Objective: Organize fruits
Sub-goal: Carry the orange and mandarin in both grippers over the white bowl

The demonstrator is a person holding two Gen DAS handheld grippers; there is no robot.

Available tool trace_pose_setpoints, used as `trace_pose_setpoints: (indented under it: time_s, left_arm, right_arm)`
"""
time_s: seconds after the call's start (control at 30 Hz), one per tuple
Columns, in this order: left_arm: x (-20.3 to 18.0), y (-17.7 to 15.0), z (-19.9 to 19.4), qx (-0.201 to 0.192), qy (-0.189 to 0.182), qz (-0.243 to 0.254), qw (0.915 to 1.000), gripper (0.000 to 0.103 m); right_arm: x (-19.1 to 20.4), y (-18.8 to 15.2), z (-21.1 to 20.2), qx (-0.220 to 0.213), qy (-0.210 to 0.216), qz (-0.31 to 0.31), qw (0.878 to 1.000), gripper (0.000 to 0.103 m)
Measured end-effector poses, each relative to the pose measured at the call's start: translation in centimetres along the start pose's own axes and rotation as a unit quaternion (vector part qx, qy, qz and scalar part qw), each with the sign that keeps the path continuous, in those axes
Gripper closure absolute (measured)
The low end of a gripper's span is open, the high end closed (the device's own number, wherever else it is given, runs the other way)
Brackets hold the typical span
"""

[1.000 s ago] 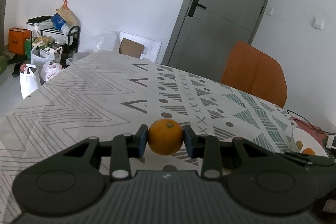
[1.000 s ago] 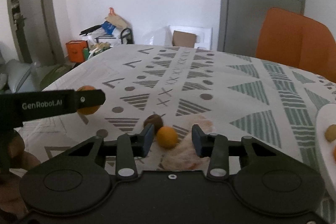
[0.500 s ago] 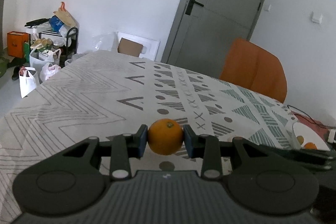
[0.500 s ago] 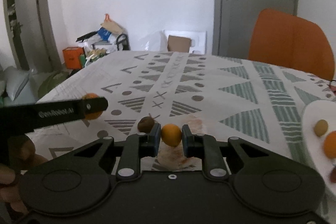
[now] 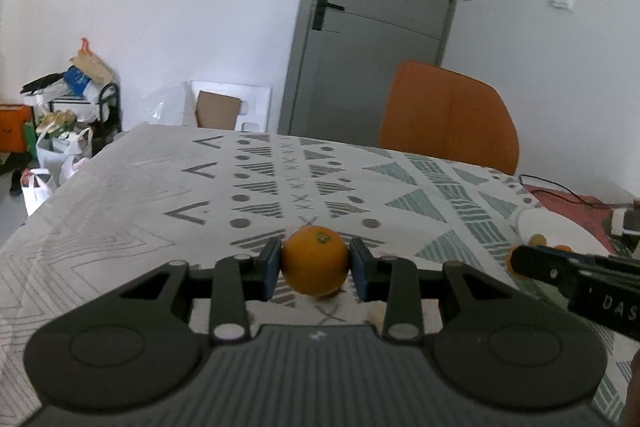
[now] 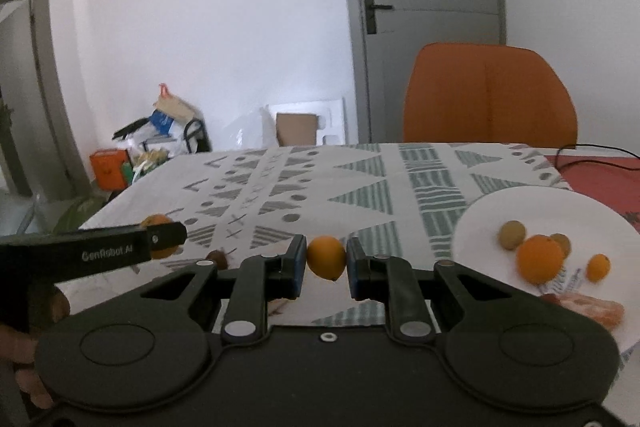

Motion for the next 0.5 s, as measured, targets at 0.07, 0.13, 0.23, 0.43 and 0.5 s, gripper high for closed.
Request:
trace_pose_setpoints:
  time_s: [0.07, 0.13, 0.23, 0.43, 0.5]
  left_arm:
    - [-0.7, 0.0, -0.1, -0.001, -0.003, 0.008, 1.0, 0.068]
    - [-1.4, 0.1, -0.2, -0.003, -0.004, 0.015, 0.9999, 0.068]
    - [-2.2, 0.2, -0.2, -0.002, -0.007, 0.02, 0.9998, 0.068]
    - [-4.2, 0.7, -0.2, -0.005, -0.011, 0.039, 0.9992, 0.068]
    - [-4.9, 0.8, -0.2, -0.005, -0.012, 0.044, 0.9989, 0.068]
  right_arm:
    - [-0.6, -0.1, -0.2, -0.005, -0.001, 0.006, 1.0, 0.083]
    - [-1.1, -0.3, -0.5, -0.009, -0.001, 0.012, 1.0, 0.083]
    - [-1.9, -0.5, -0.8, -0.015, -0.003, 0.023, 1.0, 0.083]
    - [-3.9, -0.8, -1.4, -0.026, -0.007, 0.043, 0.999, 0.083]
    - [-4.6, -0.9, -1.6, -0.029, -0.01, 0.05, 0.998, 0.083]
Point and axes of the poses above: each gripper's, at about its wrist camera, not at the fingertips, and z roughly the way its jaws point, x to its left, y to its top, the point moved 1 cm from there along z, roughly the way its jaws point, and after that the axes turned 4 degrees about x, right-handed, at the moved point
